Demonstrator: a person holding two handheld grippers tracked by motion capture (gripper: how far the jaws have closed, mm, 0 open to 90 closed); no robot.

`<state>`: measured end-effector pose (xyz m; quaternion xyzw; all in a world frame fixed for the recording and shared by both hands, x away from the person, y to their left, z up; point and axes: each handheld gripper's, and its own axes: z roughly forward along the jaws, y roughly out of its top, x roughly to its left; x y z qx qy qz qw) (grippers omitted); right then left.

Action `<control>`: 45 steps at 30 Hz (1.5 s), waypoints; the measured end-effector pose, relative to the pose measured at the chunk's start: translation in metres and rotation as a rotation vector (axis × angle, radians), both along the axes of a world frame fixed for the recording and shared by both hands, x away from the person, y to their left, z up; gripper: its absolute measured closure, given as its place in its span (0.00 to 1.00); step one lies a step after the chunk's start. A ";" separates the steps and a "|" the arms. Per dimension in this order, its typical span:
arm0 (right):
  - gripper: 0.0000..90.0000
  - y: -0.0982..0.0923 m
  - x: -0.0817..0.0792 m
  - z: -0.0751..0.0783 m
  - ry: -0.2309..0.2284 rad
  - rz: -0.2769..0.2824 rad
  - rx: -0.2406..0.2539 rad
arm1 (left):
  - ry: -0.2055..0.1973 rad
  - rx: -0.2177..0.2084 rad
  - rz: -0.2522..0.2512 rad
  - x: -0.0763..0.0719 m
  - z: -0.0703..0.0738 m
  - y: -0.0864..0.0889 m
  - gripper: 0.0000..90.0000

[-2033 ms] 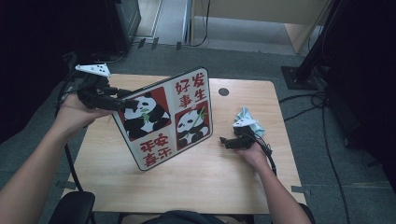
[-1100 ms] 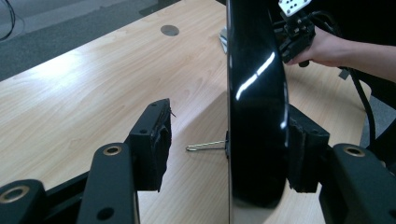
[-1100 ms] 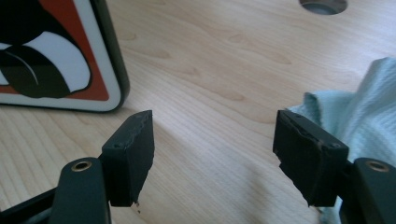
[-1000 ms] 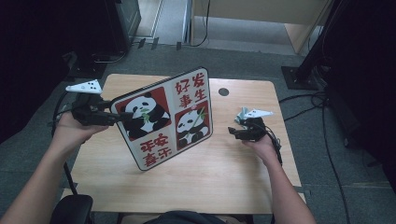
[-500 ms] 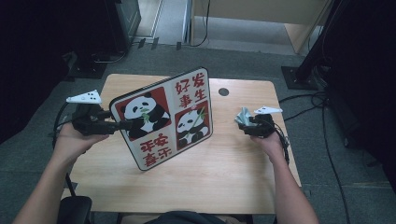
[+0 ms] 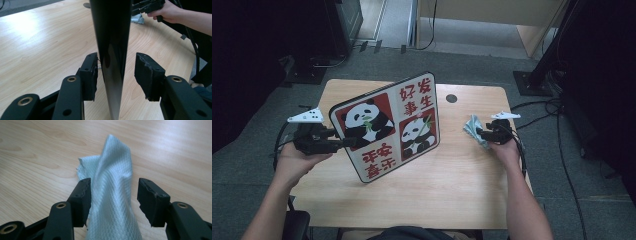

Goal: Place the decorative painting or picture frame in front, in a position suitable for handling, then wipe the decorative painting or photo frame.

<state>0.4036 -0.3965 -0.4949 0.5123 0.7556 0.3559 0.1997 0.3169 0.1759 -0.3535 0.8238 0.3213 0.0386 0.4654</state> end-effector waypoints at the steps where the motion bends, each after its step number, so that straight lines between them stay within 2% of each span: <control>1: 0.51 -0.001 0.001 -0.002 0.013 -0.008 0.004 | 0.002 -0.004 -0.001 0.000 -0.003 0.000 0.60; 7: 0.55 -0.002 0.007 -0.018 0.066 -0.002 0.019 | 0.016 -0.015 -0.006 -0.001 -0.011 -0.001 0.65; 11: 0.59 -0.001 0.007 -0.019 0.057 0.001 0.030 | 0.014 -0.021 -0.007 -0.002 -0.014 -0.002 0.65; 15: 0.64 0.002 0.006 -0.018 0.054 0.010 0.018 | 0.012 -0.029 -0.009 -0.003 -0.015 -0.003 0.65; 20: 0.73 0.005 0.005 -0.016 0.067 0.007 0.016 | -0.001 -0.030 -0.005 -0.004 -0.017 -0.005 0.65; 24: 0.84 0.010 0.004 -0.014 0.078 0.016 0.000 | 0.009 -0.042 -0.006 -0.004 -0.018 -0.004 0.69; 35: 0.88 0.010 0.007 -0.010 0.136 -0.011 0.040 | 0.011 -0.050 -0.005 -0.001 -0.020 -0.003 0.72; 36: 0.88 0.009 0.008 -0.010 0.143 -0.017 0.052 | 0.013 -0.053 -0.006 0.000 -0.021 -0.003 0.72; 38: 0.88 0.007 0.010 -0.008 0.188 -0.042 0.111 | 0.017 -0.057 -0.005 0.001 -0.021 -0.003 0.73; 39: 0.88 0.006 0.010 -0.008 0.191 -0.045 0.120 | 0.013 -0.055 0.000 0.001 -0.021 -0.003 0.75; 40: 0.89 0.006 0.009 -0.007 0.189 -0.041 0.119 | 0.007 -0.058 0.000 0.001 -0.021 -0.003 0.77; 45: 0.89 0.011 0.008 -0.004 0.191 -0.002 0.077 | 0.017 -0.071 0.000 0.002 -0.021 -0.001 0.77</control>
